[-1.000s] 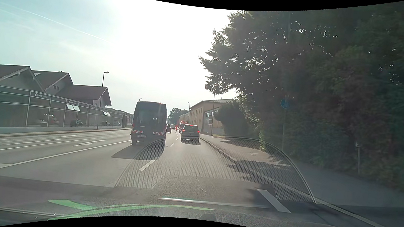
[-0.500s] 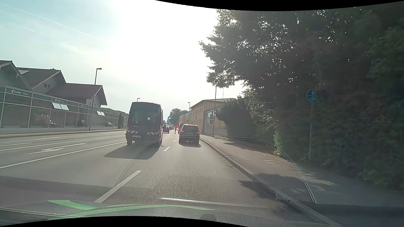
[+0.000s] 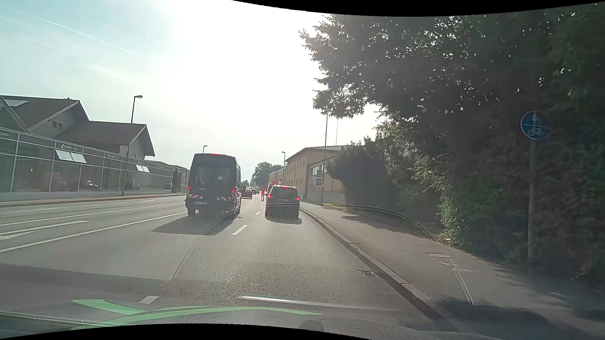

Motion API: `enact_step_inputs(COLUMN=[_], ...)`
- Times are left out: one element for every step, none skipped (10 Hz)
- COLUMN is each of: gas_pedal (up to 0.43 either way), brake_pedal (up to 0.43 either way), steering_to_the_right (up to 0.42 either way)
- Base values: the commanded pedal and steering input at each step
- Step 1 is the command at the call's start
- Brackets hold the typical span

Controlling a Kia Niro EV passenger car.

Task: Follow the waypoints while adhering to traffic rules and regulations

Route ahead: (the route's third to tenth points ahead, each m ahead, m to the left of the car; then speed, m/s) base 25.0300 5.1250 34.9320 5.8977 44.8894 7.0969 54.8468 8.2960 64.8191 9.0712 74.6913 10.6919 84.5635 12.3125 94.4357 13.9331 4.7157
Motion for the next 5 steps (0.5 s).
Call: enact_step_inputs(gas_pedal=[0.000,0.000,0.000,0.000,0.000], brake_pedal=[0.201,0.201,0.195,0.177,0.152], steering_to_the_right=[-0.009,-0.009,-0.009,-0.009,-0.009])
